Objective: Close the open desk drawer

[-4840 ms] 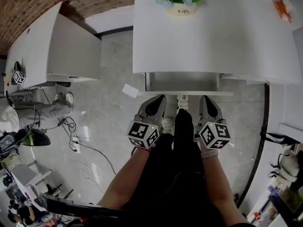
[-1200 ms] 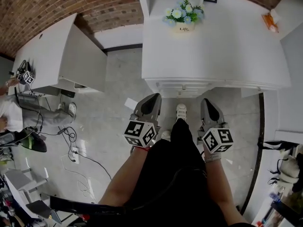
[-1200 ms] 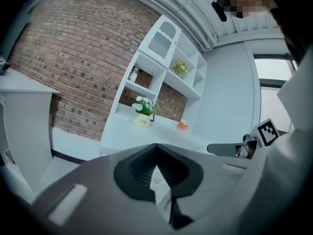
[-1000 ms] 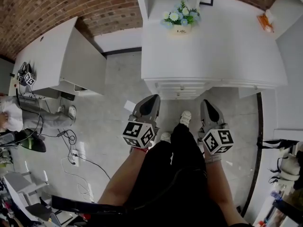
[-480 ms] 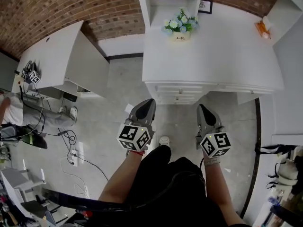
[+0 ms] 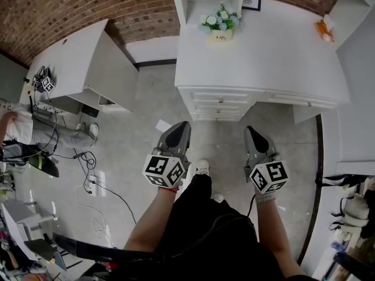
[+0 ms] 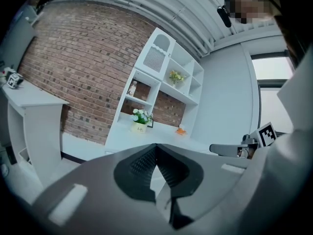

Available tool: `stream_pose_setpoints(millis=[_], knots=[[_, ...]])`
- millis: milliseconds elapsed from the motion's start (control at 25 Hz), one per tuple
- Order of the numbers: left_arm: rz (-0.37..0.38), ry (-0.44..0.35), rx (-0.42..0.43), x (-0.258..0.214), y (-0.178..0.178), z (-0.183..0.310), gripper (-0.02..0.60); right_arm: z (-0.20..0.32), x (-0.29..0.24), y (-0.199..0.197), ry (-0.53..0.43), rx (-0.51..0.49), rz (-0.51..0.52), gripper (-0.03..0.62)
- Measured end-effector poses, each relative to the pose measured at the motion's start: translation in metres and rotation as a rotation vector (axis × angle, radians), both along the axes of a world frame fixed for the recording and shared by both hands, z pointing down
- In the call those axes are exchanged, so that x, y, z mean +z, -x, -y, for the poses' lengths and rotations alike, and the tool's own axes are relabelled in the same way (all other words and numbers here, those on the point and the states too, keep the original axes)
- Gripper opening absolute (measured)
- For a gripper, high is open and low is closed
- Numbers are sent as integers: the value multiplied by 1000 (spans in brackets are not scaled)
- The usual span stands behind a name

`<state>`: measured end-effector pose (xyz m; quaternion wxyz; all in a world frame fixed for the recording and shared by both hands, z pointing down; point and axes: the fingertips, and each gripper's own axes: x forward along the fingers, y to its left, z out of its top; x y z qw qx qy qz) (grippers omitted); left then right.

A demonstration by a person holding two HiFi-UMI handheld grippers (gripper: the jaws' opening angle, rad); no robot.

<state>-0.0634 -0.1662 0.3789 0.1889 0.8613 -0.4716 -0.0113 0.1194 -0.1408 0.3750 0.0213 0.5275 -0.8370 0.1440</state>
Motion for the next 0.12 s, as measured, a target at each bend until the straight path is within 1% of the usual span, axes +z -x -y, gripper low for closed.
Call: stream_pose_setpoints(millis=[120], knots=[[-5,1,-18,-3,3,-19,2,-19,-5,1,-7,-11,-5,0]])
